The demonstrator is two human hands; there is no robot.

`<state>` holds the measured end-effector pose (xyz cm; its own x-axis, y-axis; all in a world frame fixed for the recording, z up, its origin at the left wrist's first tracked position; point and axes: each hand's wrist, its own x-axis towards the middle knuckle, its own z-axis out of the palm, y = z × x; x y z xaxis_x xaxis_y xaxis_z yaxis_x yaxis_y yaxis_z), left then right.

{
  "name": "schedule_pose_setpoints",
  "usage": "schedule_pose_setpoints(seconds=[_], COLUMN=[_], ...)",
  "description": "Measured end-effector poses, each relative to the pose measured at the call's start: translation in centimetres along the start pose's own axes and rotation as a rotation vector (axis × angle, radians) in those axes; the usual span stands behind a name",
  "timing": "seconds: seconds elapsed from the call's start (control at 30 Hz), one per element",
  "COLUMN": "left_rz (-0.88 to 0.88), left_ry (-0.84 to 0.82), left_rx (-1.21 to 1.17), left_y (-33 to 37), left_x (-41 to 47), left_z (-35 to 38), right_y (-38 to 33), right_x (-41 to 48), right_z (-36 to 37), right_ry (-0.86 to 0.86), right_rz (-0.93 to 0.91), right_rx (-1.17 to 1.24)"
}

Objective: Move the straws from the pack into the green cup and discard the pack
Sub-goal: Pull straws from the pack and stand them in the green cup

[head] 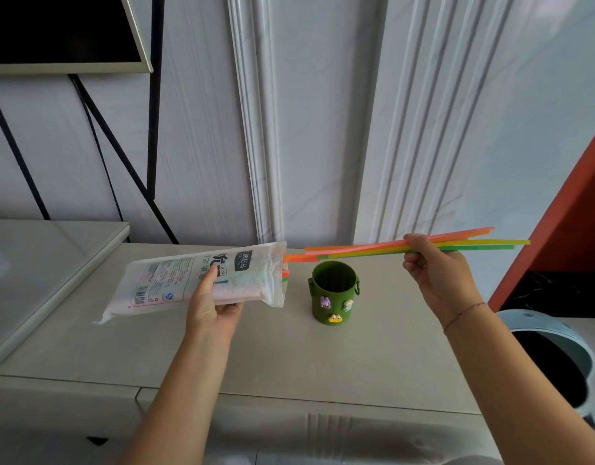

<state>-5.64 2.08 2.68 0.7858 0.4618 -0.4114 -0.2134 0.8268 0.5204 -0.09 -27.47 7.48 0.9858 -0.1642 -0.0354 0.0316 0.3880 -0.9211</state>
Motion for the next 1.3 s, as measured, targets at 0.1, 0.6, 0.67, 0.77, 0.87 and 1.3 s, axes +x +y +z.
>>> schedule_pose_setpoints(seconds=[0.1, 0.6, 0.67, 0.77, 0.87, 1.3], left_rz=[0.005, 0.011, -0.002, -0.010, 0.004, 0.035], left_ry=[-0.002, 0.046, 0.047, 0.056, 0.068, 0.091], left_rx=[0.001, -0.018, -0.024, -0.033, -0.031, -0.034], left_y=[0.1, 0.5, 0.3, 0.2, 0.8, 2.3], left_x=[0.1, 0.3, 0.1, -0.1, 0.1, -0.2], left_z=[-0.2, -0.7, -0.6, -0.6, -0.9, -2.1], right_y=[-0.3, -1.0, -1.0, -1.0, -1.2, -2.9], right_x=[0.1, 0.4, 0.4, 0.3, 0.4, -0.6], right_z=[-0.4, -1.7, -1.4, -1.0, -1.1, -2.0], right_ry=[0.021, 0.145, 0.116, 0.095, 0.114, 0.161], right_rz=[0.002, 0.045, 0.061, 0.062, 0.043, 0.010], right_rx=[-0.013, 0.004, 0.029, 0.038, 0.031, -0.028])
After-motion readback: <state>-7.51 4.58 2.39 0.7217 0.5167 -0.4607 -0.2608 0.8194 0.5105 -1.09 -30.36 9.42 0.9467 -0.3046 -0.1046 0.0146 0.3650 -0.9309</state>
